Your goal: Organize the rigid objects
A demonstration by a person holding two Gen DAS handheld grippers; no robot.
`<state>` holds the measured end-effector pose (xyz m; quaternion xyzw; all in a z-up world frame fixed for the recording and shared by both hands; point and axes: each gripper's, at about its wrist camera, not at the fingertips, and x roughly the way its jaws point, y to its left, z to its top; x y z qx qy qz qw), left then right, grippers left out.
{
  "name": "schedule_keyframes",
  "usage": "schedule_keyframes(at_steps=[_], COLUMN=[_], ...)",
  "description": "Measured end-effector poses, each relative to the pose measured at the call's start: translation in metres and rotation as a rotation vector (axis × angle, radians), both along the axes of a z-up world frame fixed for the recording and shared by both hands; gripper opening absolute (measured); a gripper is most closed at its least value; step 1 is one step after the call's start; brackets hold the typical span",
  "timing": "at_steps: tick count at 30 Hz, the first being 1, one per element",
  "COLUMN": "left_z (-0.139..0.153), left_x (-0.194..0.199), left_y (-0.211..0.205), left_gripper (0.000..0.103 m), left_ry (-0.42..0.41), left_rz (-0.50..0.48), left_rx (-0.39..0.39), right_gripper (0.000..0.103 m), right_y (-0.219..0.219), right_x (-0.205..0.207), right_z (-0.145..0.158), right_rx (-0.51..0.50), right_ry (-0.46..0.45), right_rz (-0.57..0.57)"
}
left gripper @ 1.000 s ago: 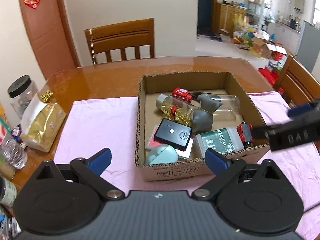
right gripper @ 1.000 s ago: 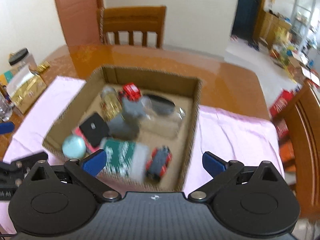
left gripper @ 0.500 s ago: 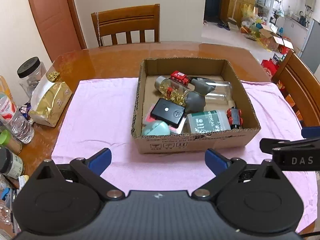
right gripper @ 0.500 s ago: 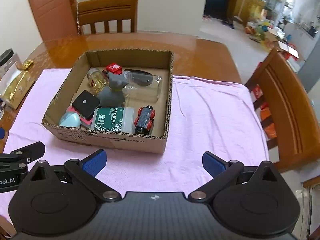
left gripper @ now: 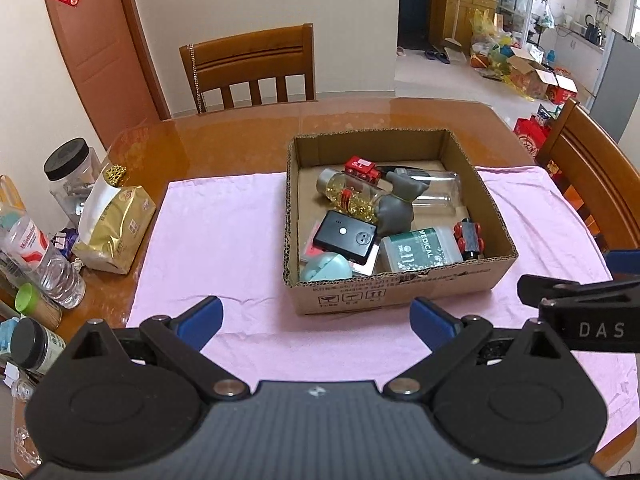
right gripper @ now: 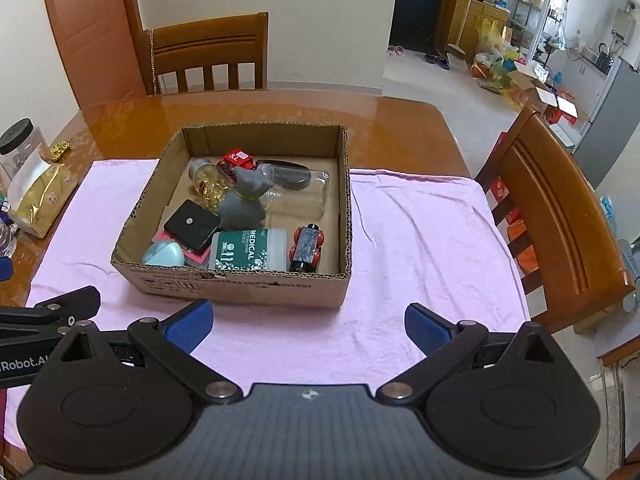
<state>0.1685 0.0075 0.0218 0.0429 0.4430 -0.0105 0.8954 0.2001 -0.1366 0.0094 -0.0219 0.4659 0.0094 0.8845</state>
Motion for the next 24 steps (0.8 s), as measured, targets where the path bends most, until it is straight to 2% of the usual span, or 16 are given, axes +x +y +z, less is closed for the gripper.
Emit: schedule_keyframes(at_steps=[24], left_z=[0.0008], left_x=[0.0041], left_y=[0.0013], left_gripper=[0.099], left_ry=[-0.001], left_rz=[0.015], left_rx=[0.007], right_gripper=[0.103], right_y=[0.0027], right_x=[0.0042], right_z=[0.0016], right_rx=[-0.011], right_ry=[-0.004], right_rz=[0.005])
